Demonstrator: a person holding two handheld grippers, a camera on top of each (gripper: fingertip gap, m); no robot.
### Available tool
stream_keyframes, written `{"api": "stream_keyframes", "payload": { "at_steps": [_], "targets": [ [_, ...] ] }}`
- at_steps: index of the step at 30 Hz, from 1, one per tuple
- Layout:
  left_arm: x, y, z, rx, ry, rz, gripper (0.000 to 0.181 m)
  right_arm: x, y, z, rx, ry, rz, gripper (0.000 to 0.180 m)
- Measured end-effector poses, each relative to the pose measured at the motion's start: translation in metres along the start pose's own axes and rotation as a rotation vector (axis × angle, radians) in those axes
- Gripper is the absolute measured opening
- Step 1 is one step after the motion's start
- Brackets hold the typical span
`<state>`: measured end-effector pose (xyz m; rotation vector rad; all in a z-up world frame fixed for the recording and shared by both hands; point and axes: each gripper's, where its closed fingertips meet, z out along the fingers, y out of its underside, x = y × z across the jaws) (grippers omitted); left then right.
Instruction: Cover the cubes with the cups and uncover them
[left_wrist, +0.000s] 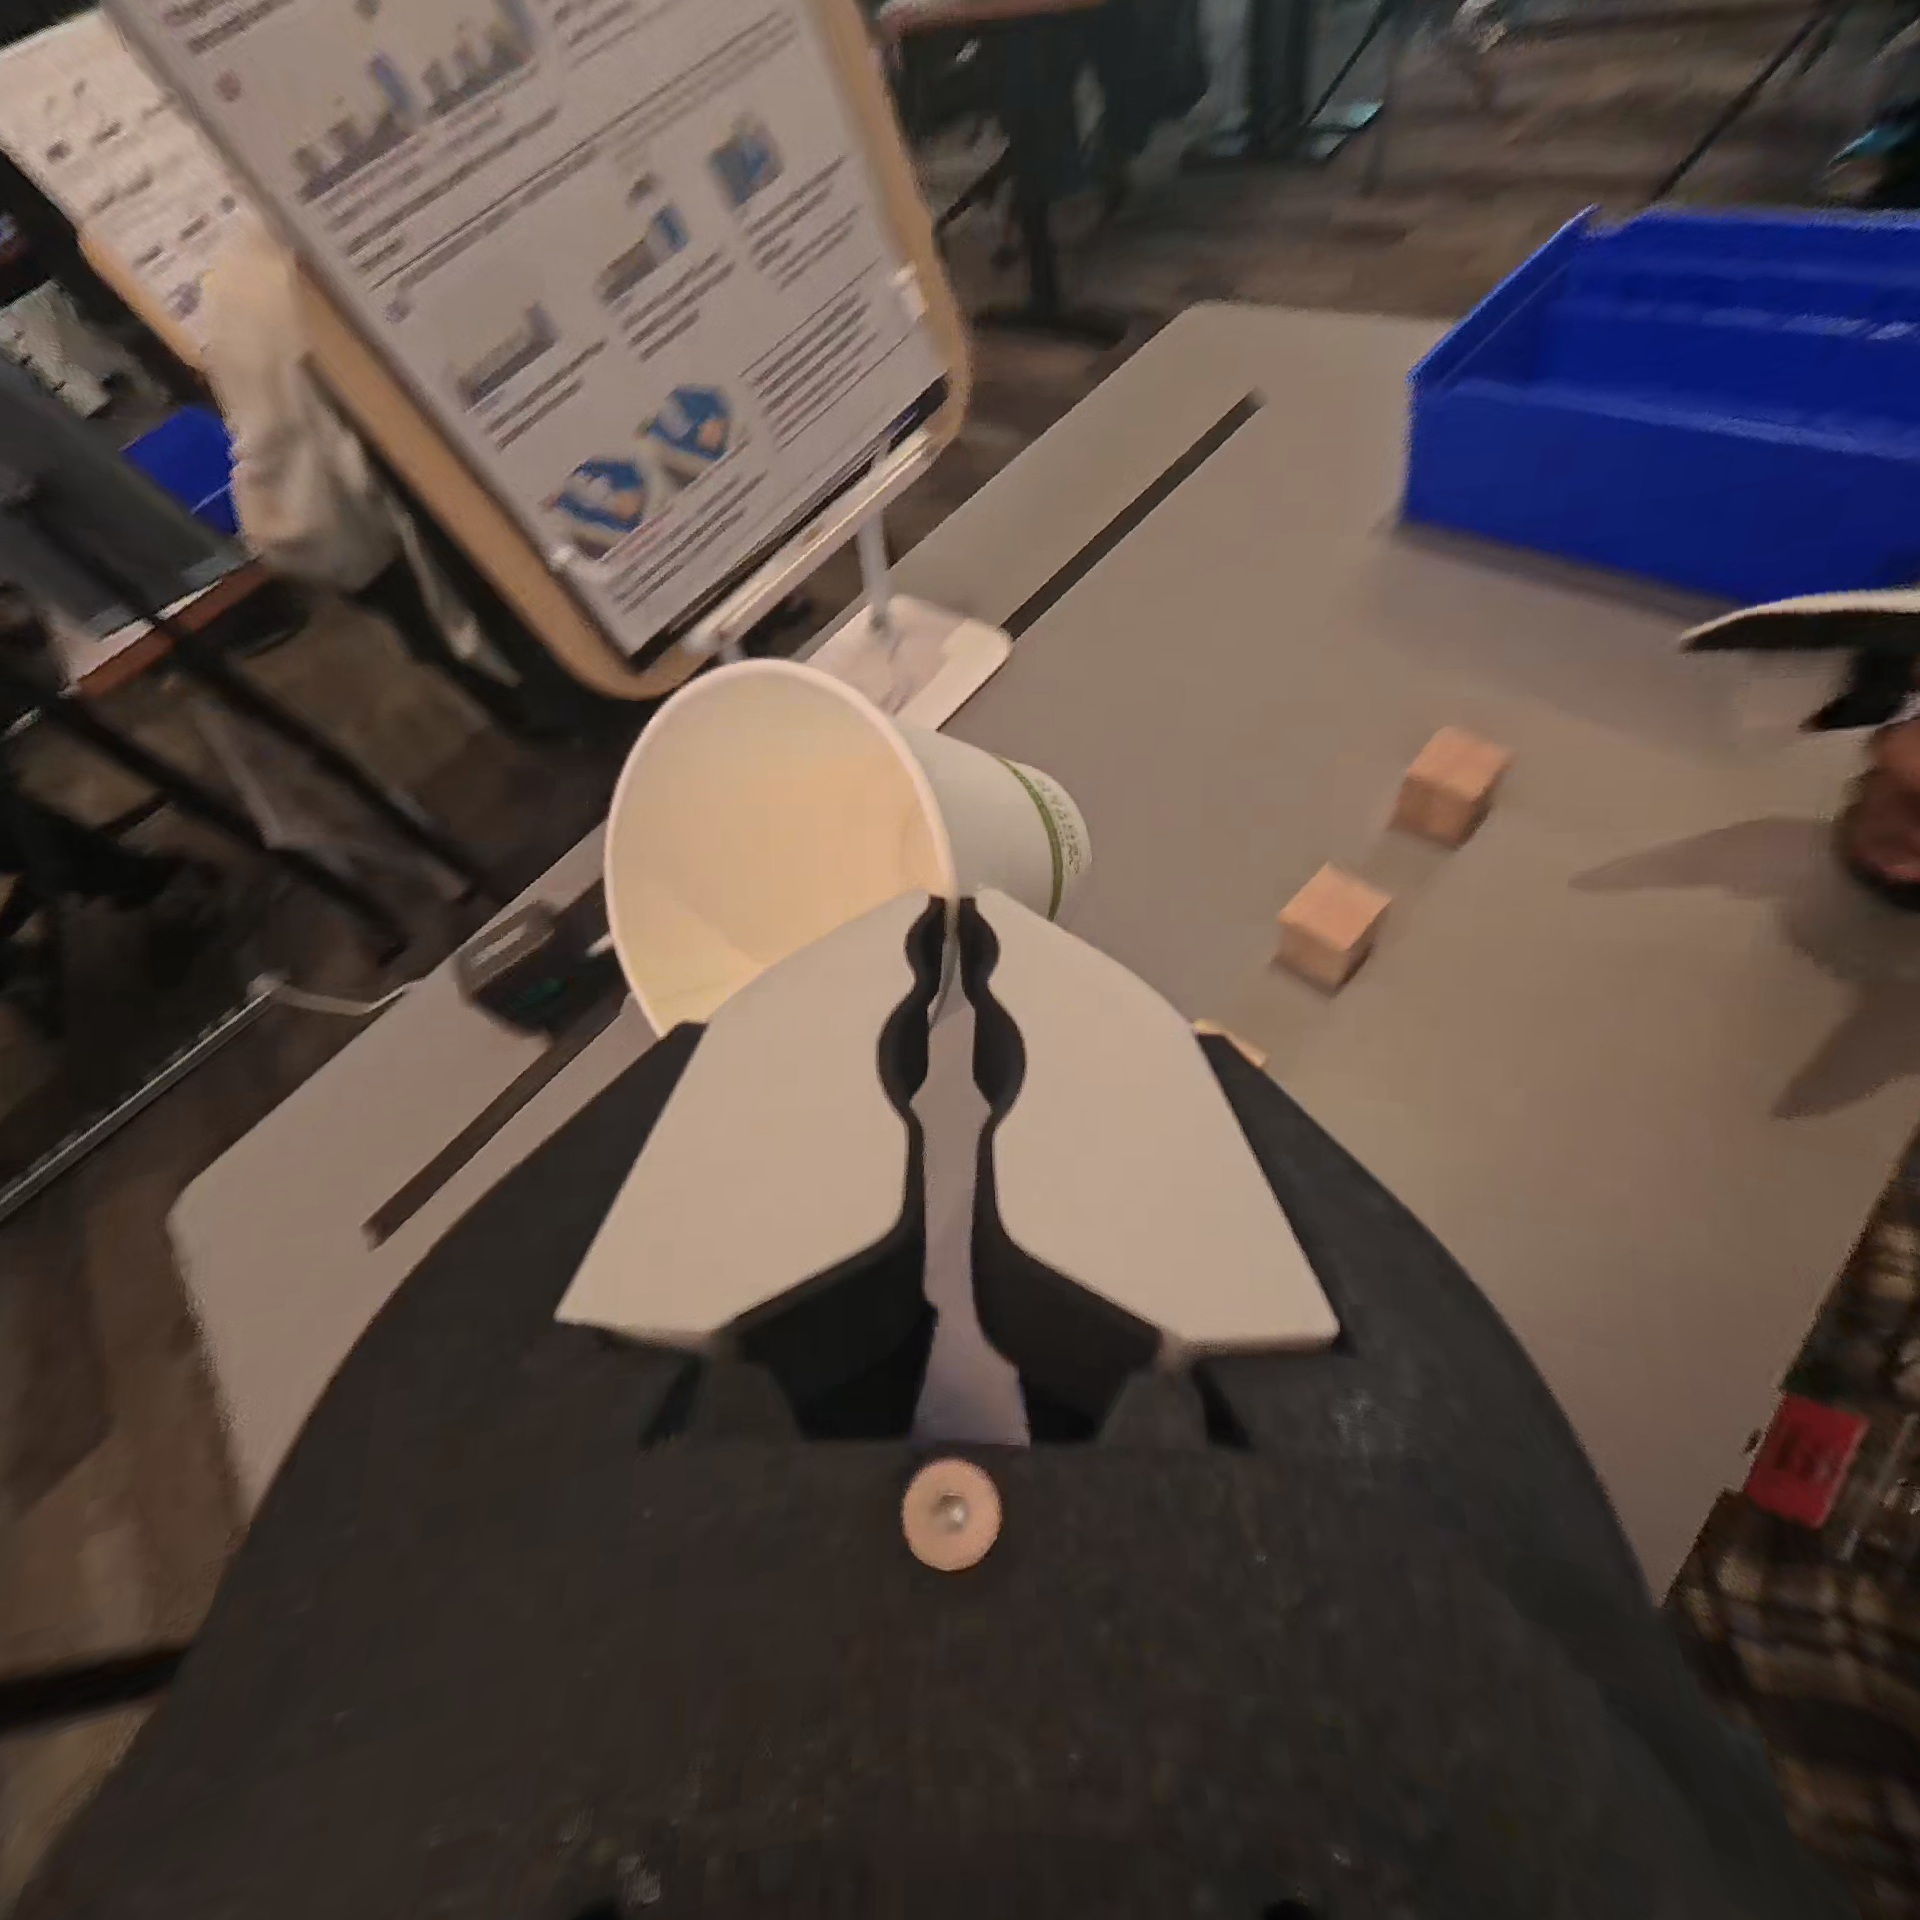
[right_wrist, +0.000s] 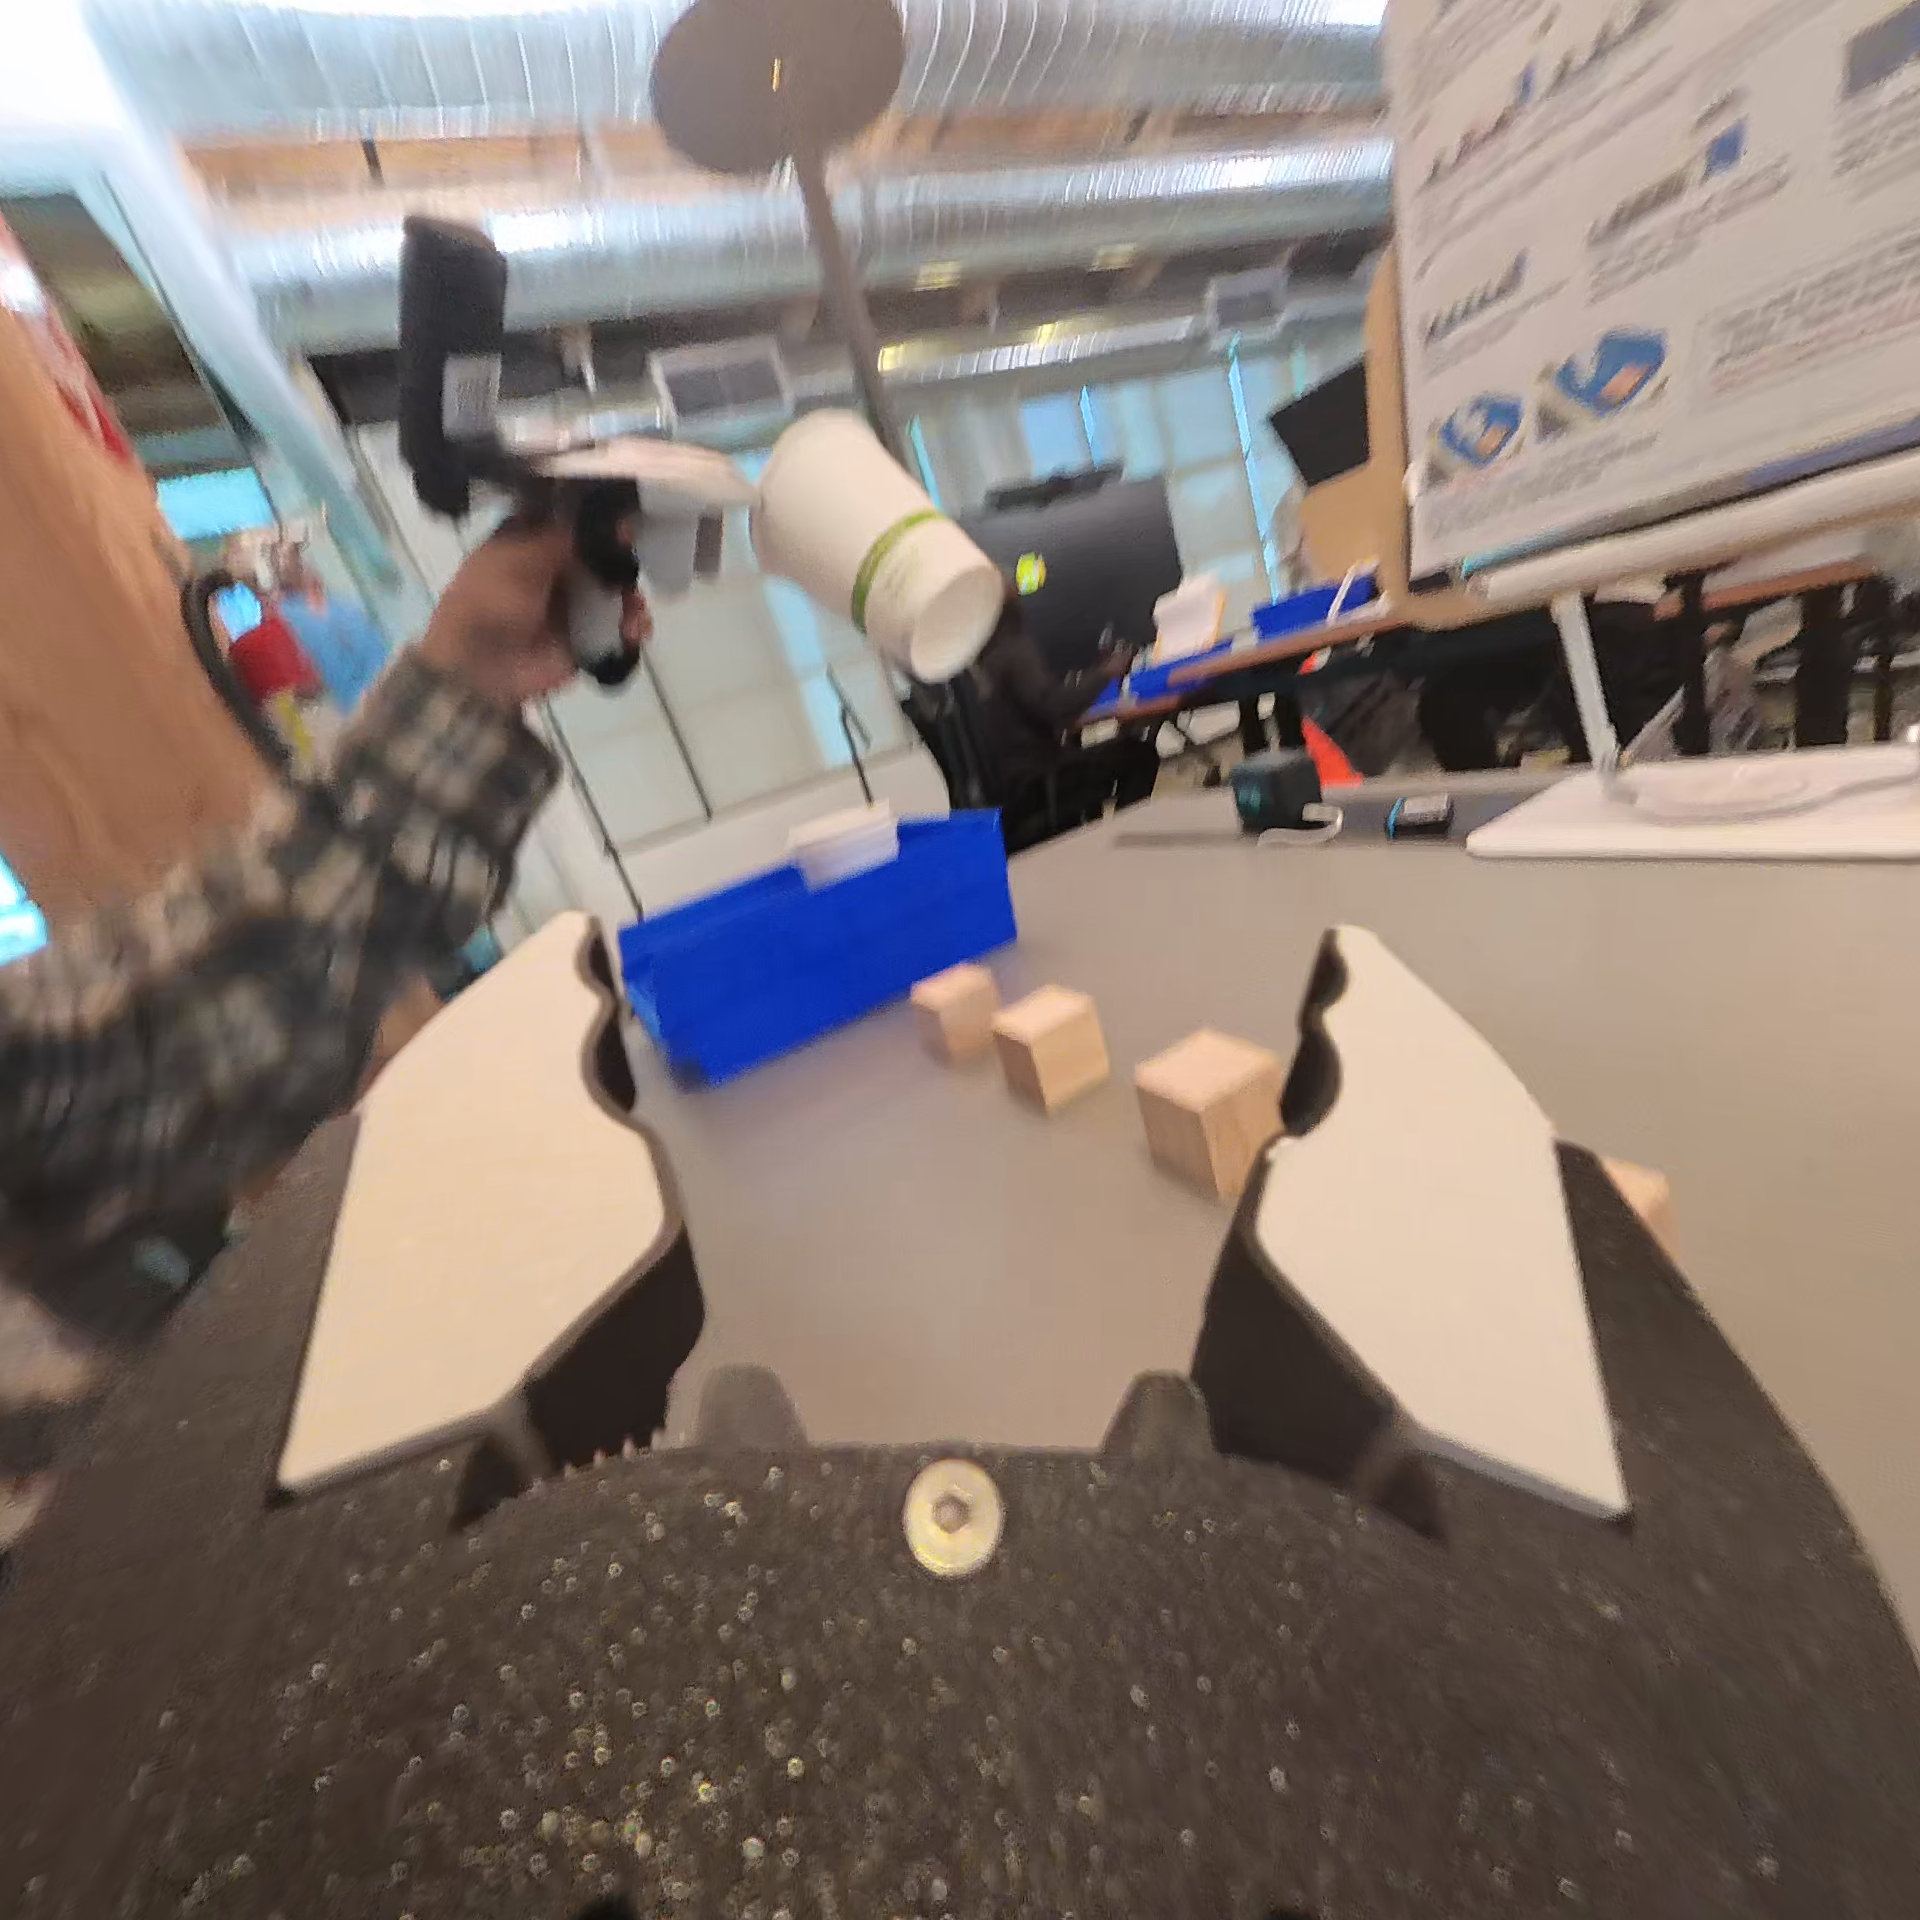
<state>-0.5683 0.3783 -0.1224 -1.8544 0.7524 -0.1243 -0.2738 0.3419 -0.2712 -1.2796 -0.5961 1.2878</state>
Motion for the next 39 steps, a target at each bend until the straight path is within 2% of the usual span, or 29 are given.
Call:
{"api": "stream_keyframes", "payload": {
  "at_steps": [4, 7, 13, 26, 29, 31, 36, 39],
  "targets": [
    [0.064, -0.021, 0.036, 0.130, 0.142, -0.030, 0.002, 0.005, -0.007, 0.034, 0.070, -0.020, 0.066, 0.132],
    [0.110, -0.031, 0.056, 0.223, 0.256, -0.068, 0.002, 0.007, -0.003, 0.057, 0.081, -0.071, 0.162, 0.132],
    [0.174, -0.025, 0.079, 0.326, 0.447, -0.172, 0.002, 0.015, -0.004, 0.070, 0.125, -0.127, 0.267, 0.127],
    [0.199, -0.007, 0.090, 0.351, 0.570, -0.281, 0.002, 0.015, 0.000, 0.067, 0.136, -0.182, 0.325, 0.121],
    [0.205, -0.006, 0.091, 0.362, 0.594, -0.297, 0.002, 0.012, -0.004, 0.068, 0.135, -0.221, 0.336, 0.113],
    [0.211, -0.005, 0.090, 0.370, 0.629, -0.310, 0.002, 0.005, -0.008, 0.067, 0.125, -0.283, 0.338, 0.091],
    [0.217, 0.010, 0.092, 0.336, 0.682, -0.329, 0.004, 0.006, -0.012, 0.064, -0.024, -0.291, 0.240, 0.089],
    [0.215, 0.026, 0.095, 0.265, 0.632, -0.260, 0.023, 0.008, -0.014, 0.058, -0.180, -0.290, 0.112, 0.089]
  ]
}}
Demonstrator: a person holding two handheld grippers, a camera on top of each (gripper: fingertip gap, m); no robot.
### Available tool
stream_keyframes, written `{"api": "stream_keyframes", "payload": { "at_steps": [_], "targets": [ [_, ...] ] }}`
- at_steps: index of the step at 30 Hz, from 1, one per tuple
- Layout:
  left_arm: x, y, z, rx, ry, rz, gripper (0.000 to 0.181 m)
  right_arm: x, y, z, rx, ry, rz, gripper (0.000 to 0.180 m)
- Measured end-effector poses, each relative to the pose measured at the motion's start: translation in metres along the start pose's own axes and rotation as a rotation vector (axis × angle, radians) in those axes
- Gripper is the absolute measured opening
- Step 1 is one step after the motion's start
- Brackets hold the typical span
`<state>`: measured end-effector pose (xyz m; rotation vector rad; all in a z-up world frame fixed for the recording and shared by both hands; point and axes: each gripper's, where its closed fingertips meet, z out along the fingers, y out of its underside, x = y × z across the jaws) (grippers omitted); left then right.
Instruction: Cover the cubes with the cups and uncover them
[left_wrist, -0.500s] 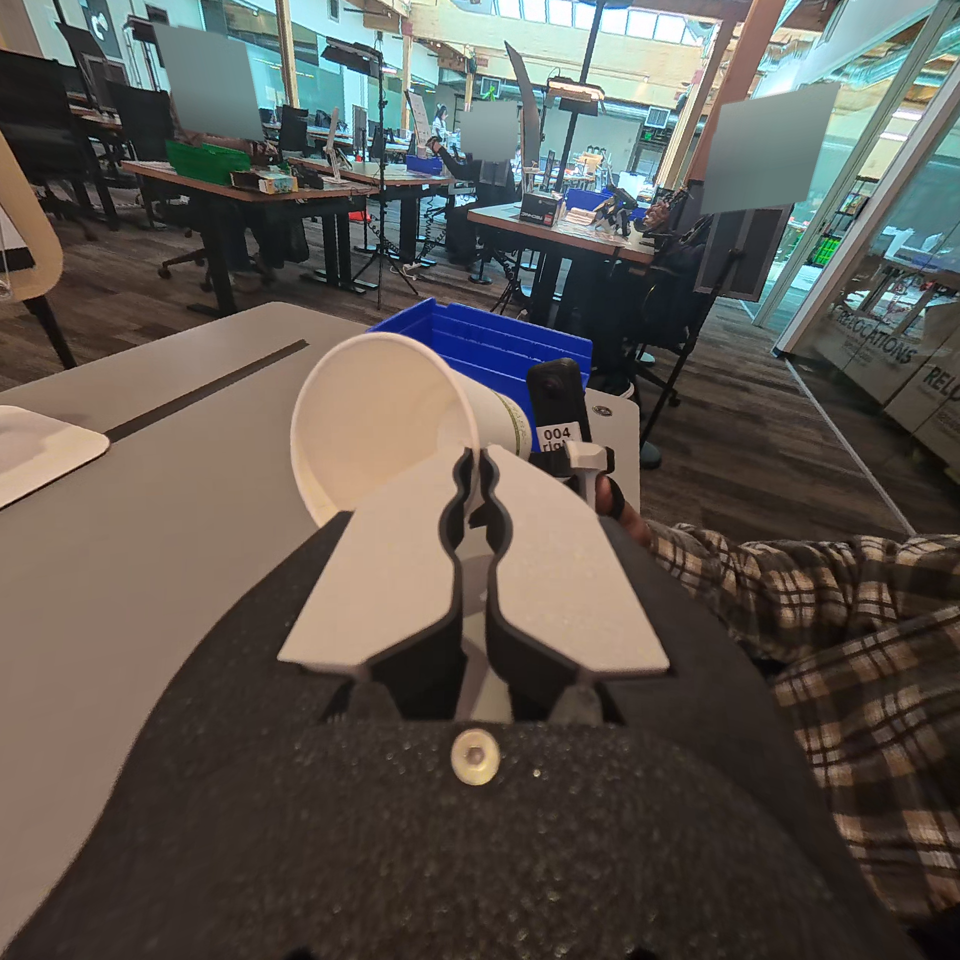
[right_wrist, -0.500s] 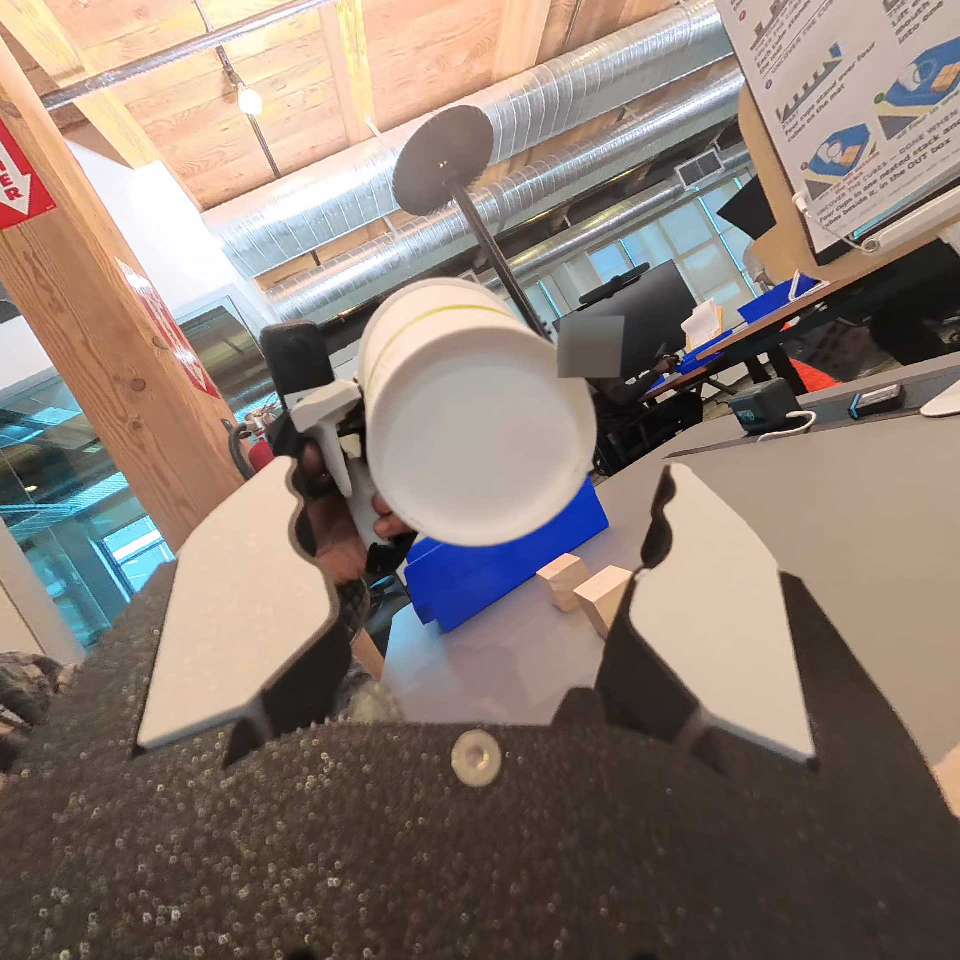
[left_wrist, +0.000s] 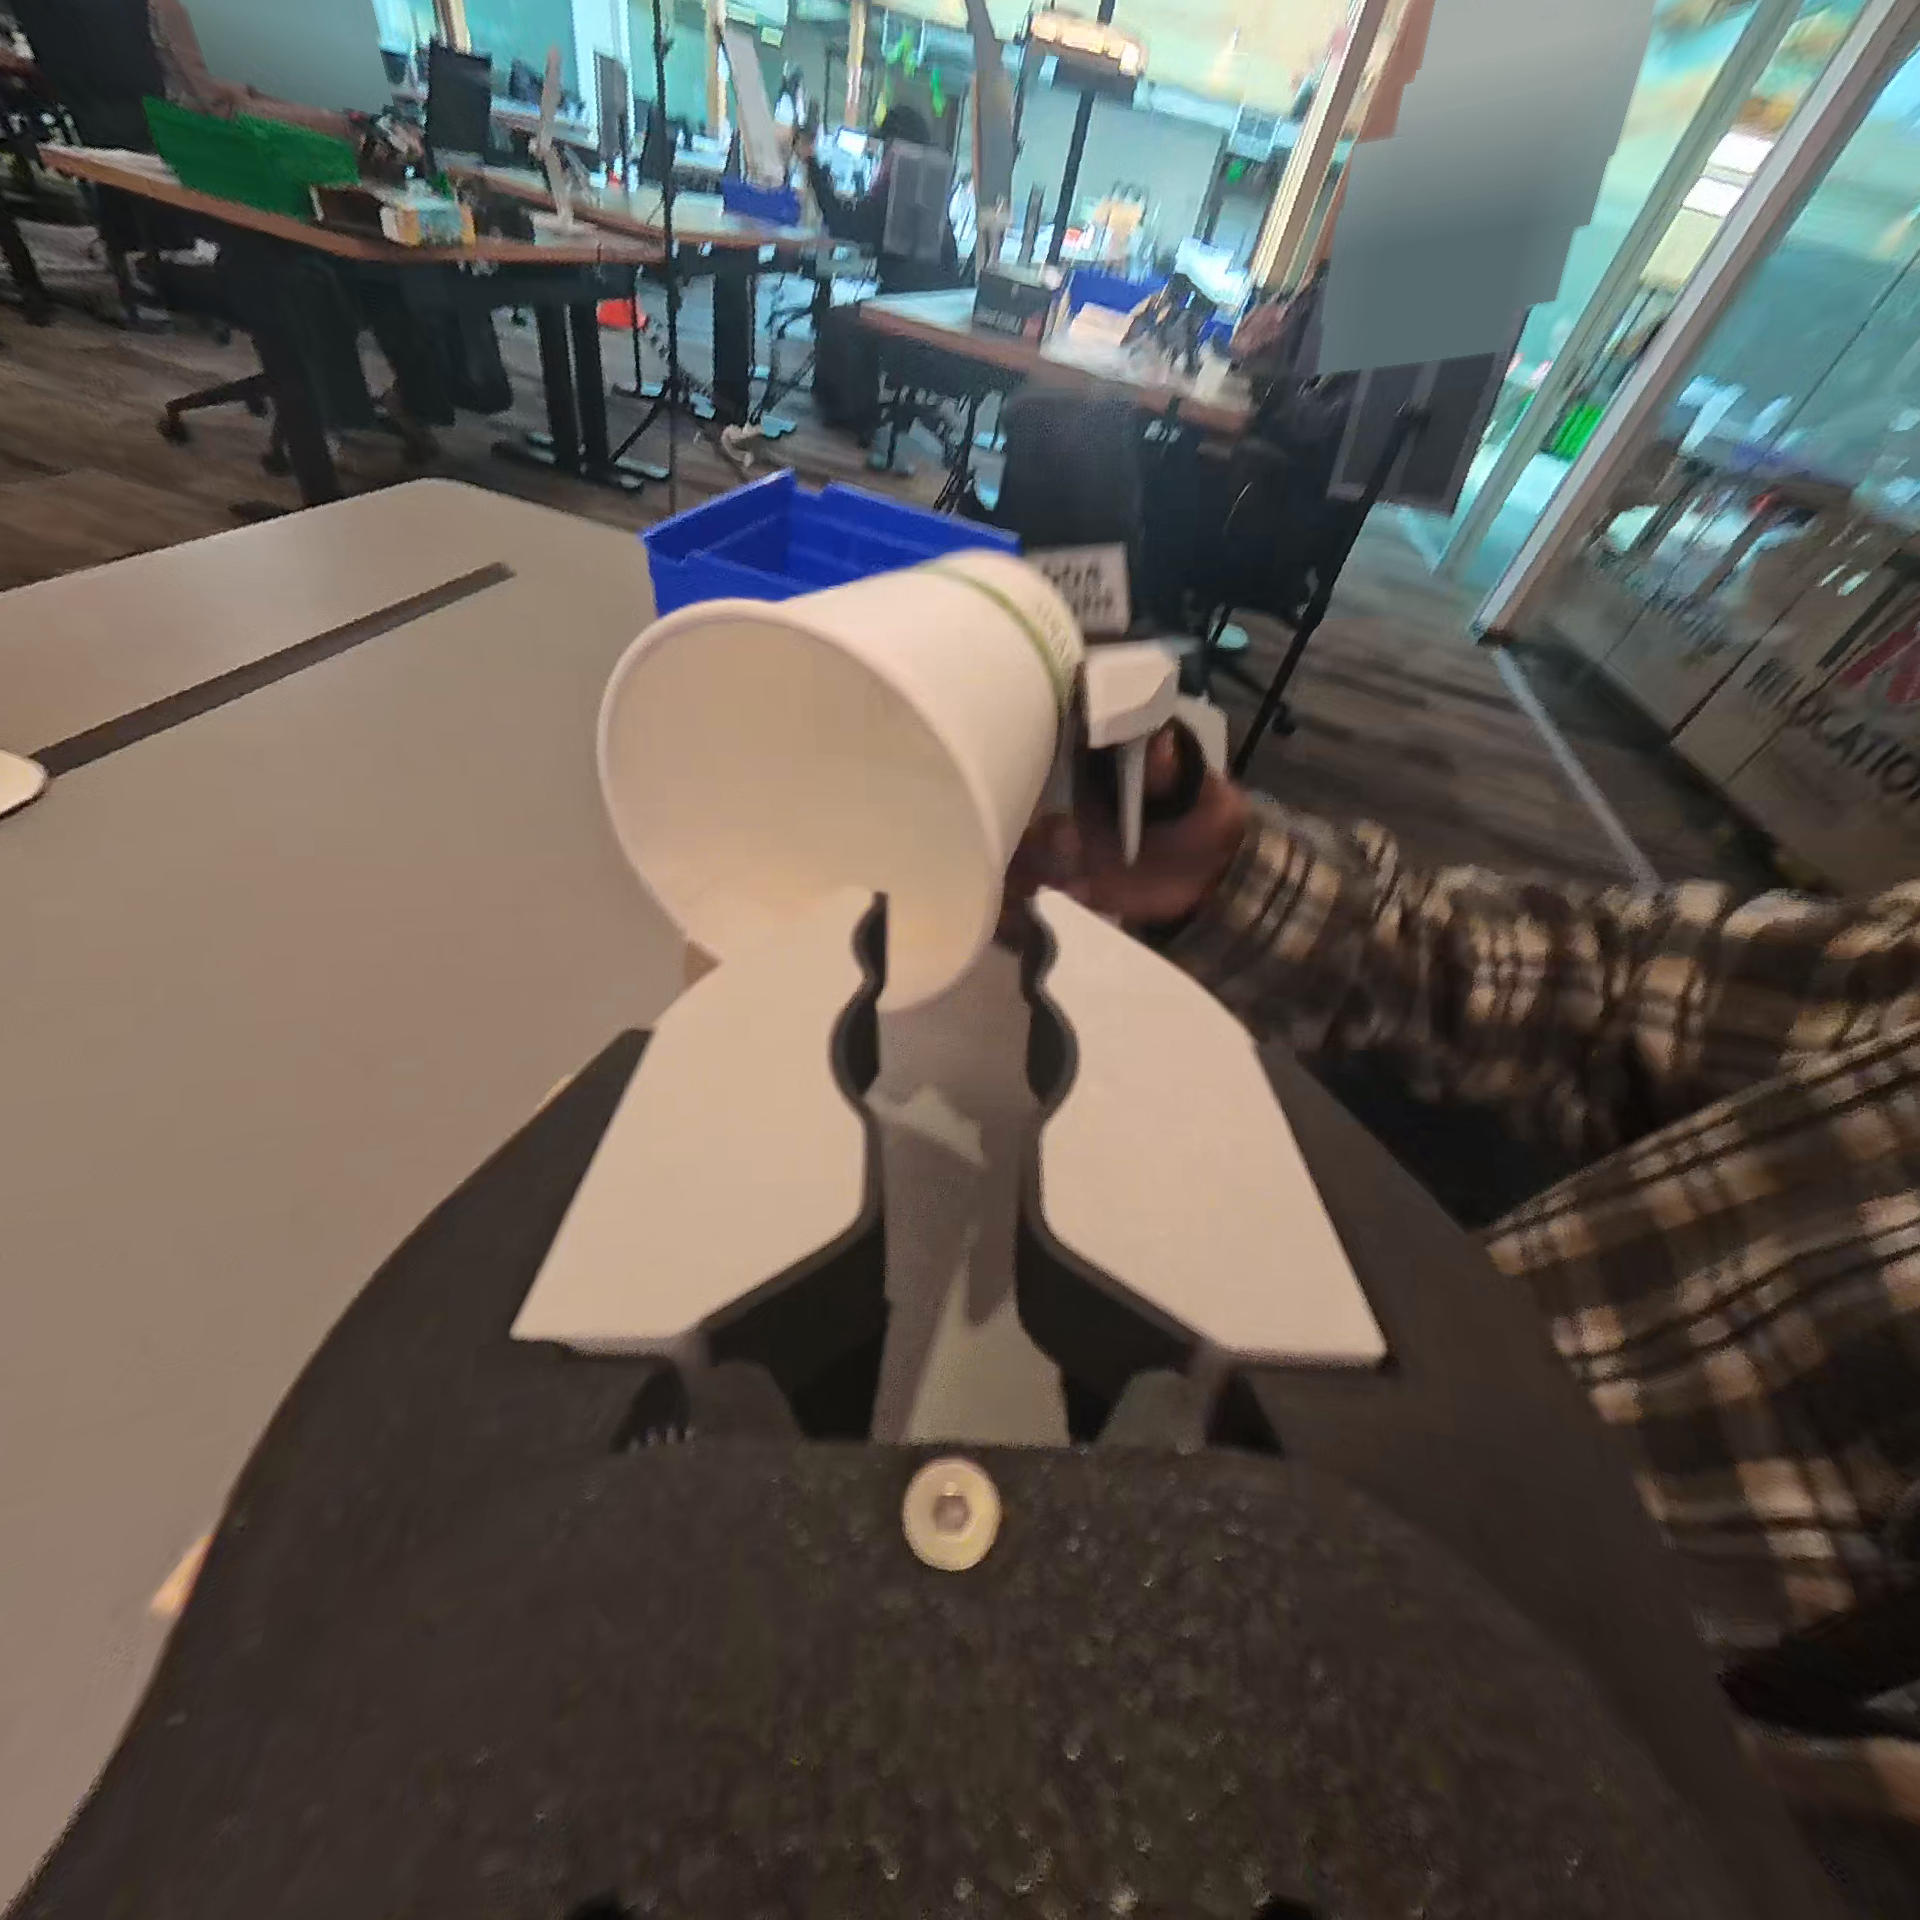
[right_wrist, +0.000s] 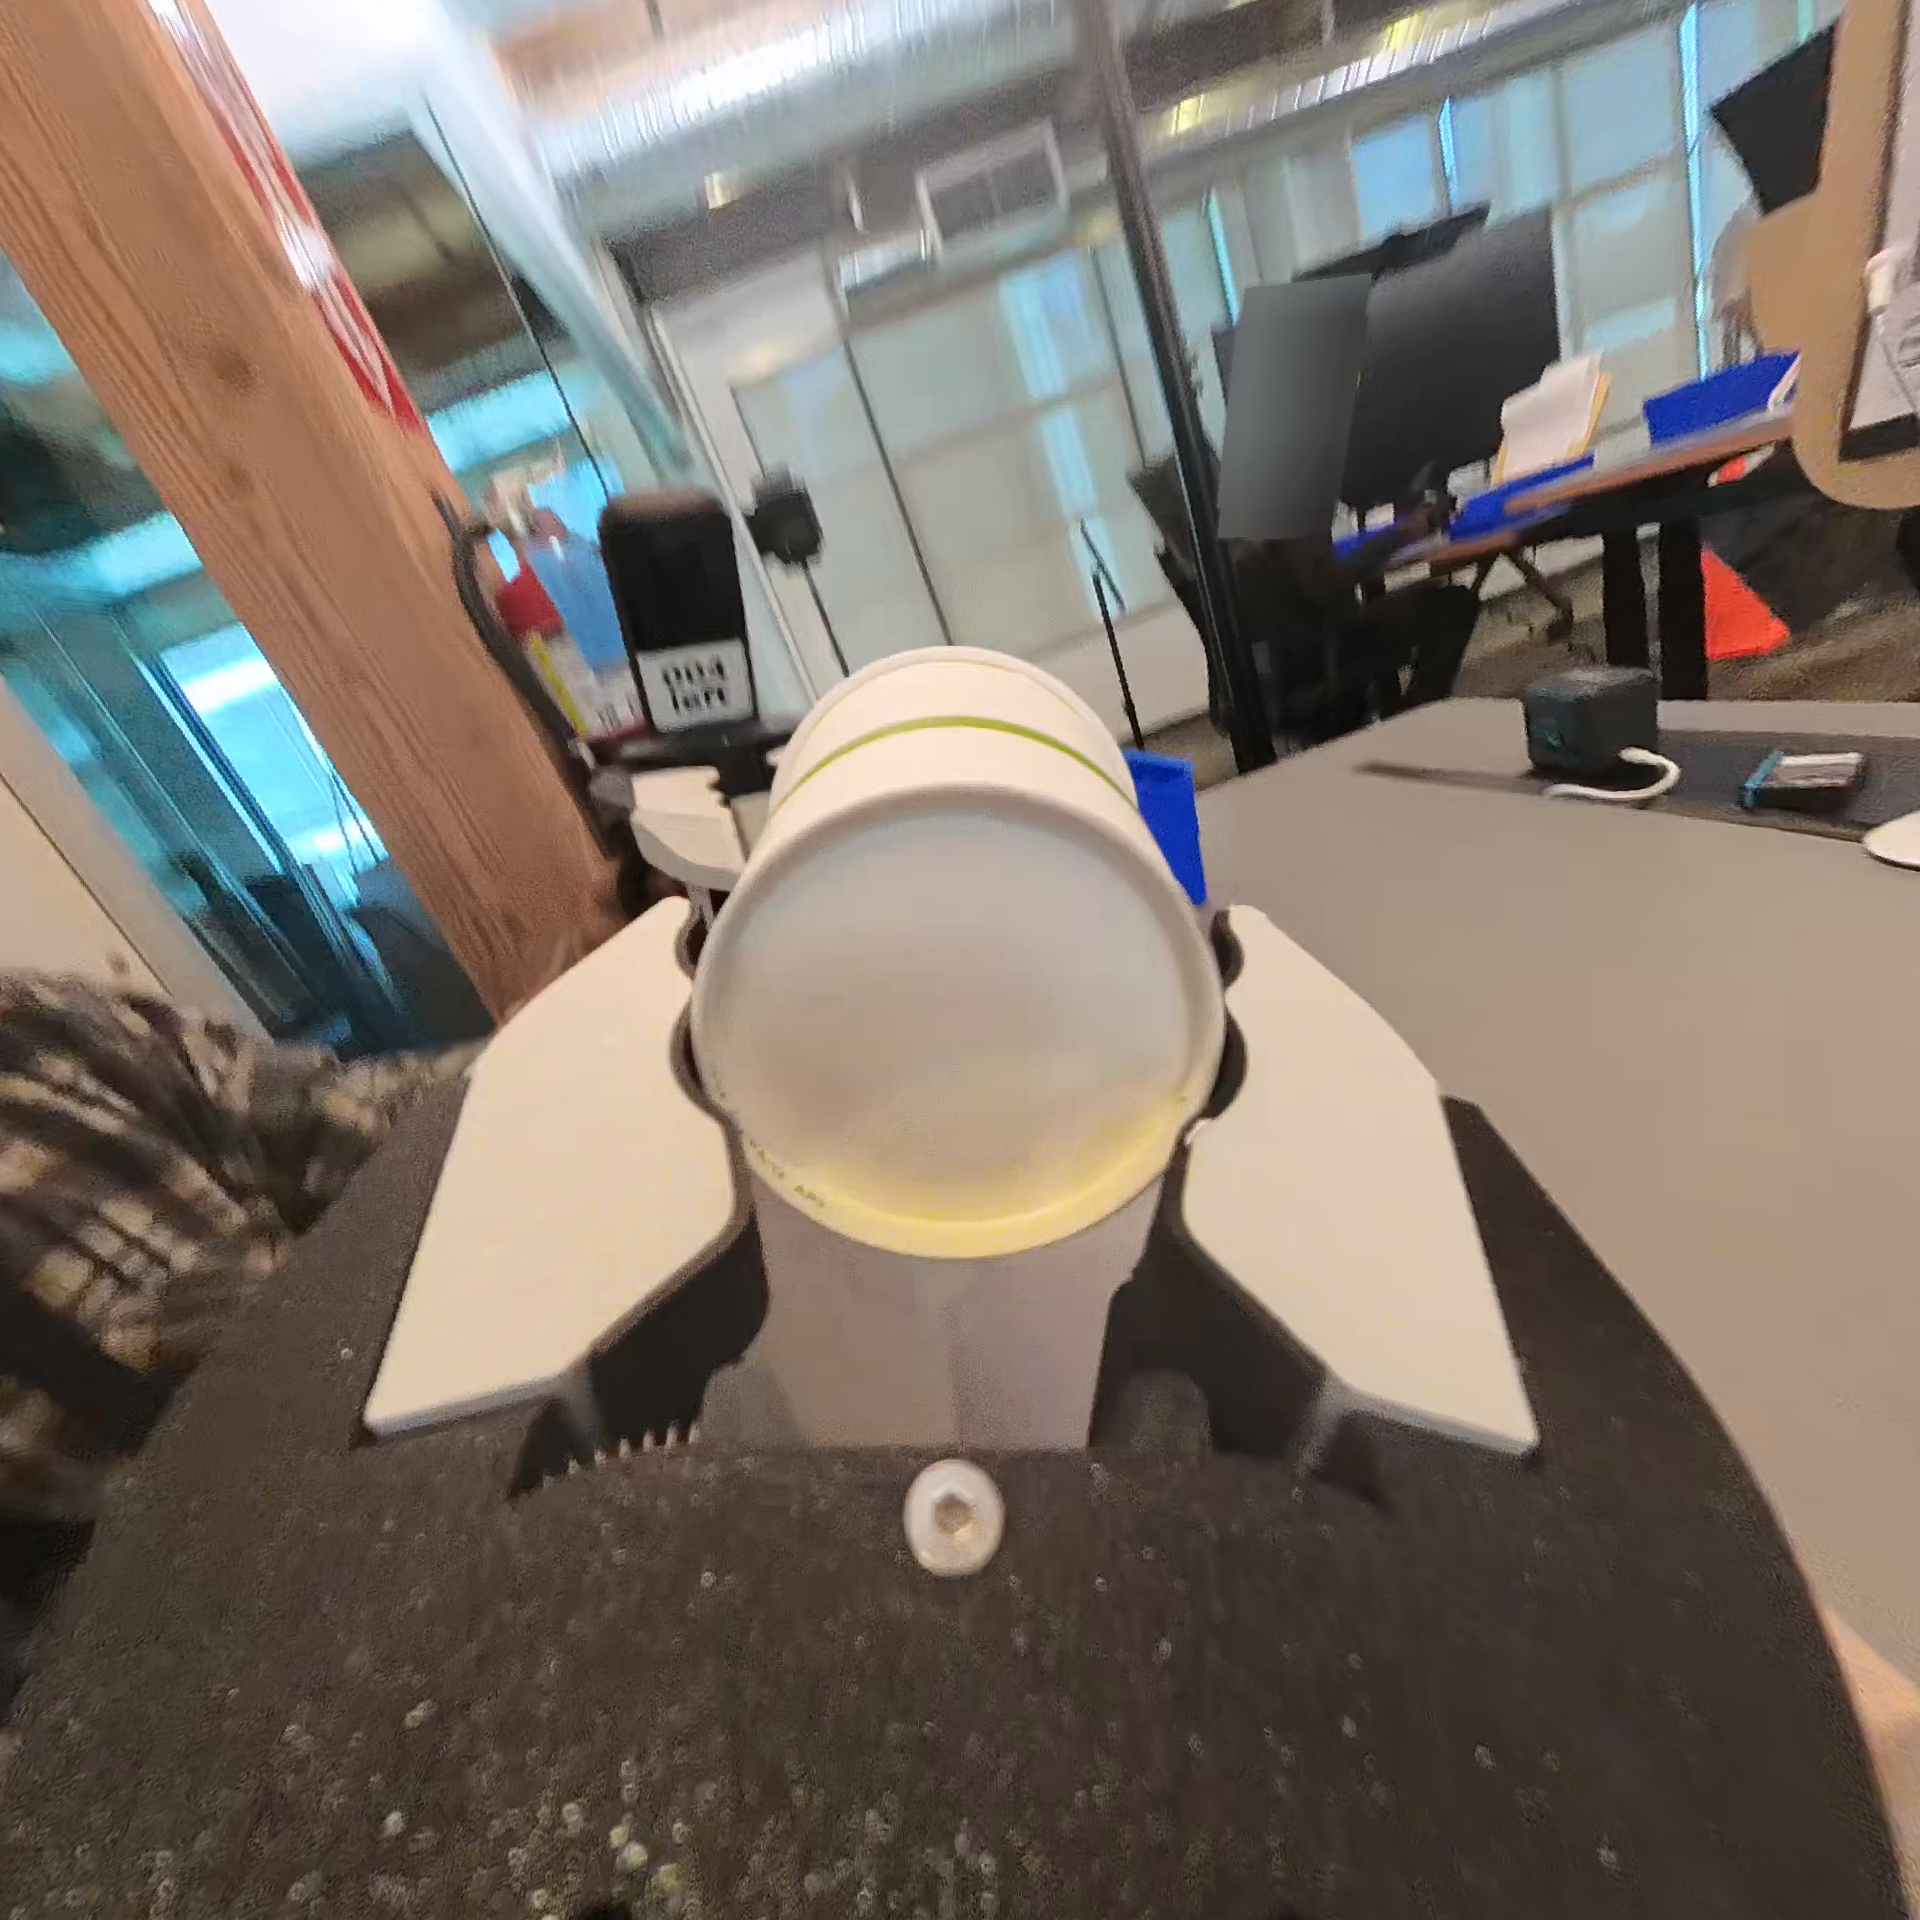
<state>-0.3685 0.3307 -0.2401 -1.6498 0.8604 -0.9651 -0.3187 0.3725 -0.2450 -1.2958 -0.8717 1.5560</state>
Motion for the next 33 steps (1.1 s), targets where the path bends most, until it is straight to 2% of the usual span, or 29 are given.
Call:
{"api": "stream_keyframes", "payload": {
  "at_steps": [5, 7, 11, 16, 27, 33],
  "targets": [
    [-0.017, 0.003, -0.018, -0.202, -0.121, 0.175, 0.080, 0.004, 0.006, -0.015, -0.387, 0.039, -0.192, 0.089],
    [-0.013, -0.003, -0.016, -0.270, -0.089, 0.201, 0.089, 0.004, 0.012, -0.019, -0.551, 0.033, -0.268, 0.089],
    [-0.005, 0.002, 0.009, -0.386, -0.009, 0.203, 0.091, 0.001, 0.022, -0.019, -0.787, -0.008, -0.407, 0.089],
    [0.001, 0.021, 0.036, -0.468, 0.064, 0.196, 0.091, -0.007, 0.039, -0.013, -0.965, -0.080, -0.494, 0.089],
    [0.004, 0.053, 0.052, -0.593, 0.107, 0.210, 0.090, -0.016, 0.056, 0.001, -1.105, -0.174, -0.501, 0.089],
    [0.004, 0.064, 0.051, -0.620, 0.117, 0.223, 0.081, -0.020, 0.065, 0.006, -1.159, -0.199, -0.491, 0.090]
  ]
}}
